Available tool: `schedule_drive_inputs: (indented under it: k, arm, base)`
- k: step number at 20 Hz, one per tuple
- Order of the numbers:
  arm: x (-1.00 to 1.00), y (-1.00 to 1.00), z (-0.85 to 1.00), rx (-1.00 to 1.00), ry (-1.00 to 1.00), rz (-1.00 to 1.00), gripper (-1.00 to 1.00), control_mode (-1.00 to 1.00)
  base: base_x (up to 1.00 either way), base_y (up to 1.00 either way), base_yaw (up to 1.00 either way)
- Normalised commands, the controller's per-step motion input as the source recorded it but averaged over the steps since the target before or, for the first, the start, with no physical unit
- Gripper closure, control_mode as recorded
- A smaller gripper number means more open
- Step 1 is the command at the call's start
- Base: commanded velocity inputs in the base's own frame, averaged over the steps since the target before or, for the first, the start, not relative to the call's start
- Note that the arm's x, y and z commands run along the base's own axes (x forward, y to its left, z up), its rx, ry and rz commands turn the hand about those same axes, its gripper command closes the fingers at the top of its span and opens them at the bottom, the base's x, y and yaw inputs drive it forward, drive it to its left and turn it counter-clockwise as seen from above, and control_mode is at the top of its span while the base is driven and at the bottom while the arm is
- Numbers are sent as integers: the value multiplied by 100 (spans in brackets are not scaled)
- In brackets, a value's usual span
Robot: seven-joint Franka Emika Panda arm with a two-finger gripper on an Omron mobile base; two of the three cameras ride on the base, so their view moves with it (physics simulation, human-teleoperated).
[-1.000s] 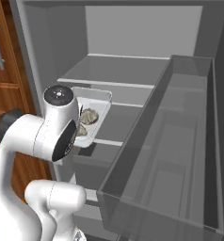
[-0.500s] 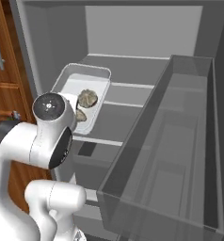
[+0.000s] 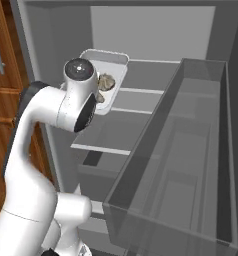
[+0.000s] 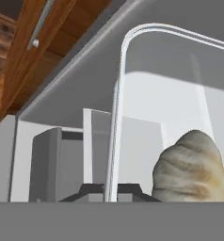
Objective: Place two dumplings into each of the tupperware containers and then place the containers in the fridge.
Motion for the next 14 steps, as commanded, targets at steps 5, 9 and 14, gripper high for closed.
schedule_drive_inputs:
  k: [5, 9, 14]
  arm:
    - [93, -8, 3, 5, -1, 7, 100, -100]
    - [80, -12, 6, 6, 0, 5, 100, -100]
    - [70, 0, 4, 2, 0, 2, 100, -100]
  base:
    - [0, 0, 0]
    - [0, 0, 0]
    - [0, 0, 0]
